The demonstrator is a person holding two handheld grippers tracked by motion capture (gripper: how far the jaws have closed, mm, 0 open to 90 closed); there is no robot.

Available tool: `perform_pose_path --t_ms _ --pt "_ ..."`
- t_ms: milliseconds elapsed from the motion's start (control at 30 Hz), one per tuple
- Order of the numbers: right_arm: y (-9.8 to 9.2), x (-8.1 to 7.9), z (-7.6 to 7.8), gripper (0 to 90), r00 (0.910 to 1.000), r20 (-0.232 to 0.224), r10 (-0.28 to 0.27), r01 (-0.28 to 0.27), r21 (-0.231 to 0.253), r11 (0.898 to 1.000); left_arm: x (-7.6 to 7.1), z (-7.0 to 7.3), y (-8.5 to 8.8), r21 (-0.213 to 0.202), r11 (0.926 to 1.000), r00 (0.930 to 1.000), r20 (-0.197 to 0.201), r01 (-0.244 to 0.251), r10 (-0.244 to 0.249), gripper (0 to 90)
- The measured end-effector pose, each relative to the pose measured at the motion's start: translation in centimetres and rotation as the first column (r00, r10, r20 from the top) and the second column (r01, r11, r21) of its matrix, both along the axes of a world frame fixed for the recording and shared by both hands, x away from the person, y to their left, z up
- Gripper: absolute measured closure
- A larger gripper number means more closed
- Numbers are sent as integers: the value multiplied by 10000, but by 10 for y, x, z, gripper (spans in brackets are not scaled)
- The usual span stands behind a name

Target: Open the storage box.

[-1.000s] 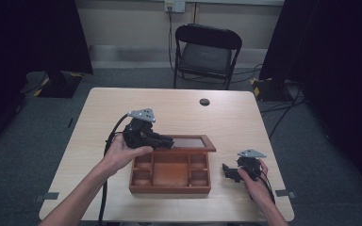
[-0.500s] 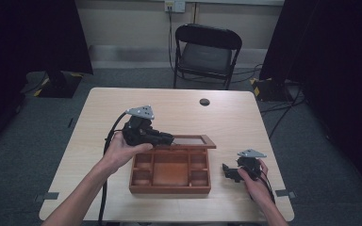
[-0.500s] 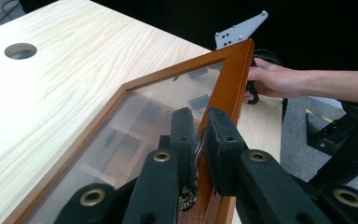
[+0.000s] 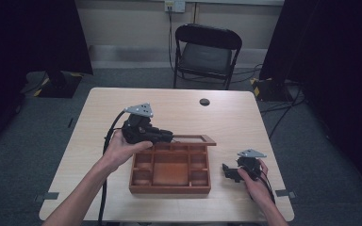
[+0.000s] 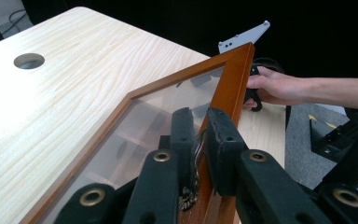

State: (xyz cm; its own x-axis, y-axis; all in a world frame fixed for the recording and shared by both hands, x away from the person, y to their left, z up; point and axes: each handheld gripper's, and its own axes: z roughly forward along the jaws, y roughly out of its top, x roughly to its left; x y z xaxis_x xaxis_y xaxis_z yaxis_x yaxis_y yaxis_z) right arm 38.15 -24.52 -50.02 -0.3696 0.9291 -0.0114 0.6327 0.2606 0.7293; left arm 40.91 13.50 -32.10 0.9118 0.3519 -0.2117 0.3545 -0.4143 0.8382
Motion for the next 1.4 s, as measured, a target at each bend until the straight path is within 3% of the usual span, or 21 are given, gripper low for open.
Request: perform_pose_path --t_ms 667,1400 --pt "0 0 0 107 10000 -2 8 -8 -4 10000 5 1 2 -290 9994 9998 -45 -170 169 805" --pt "0 0 0 107 10000 -1 16 -16 -2 10000 11 7 2 -205 9983 9985 -36 -554 554 744"
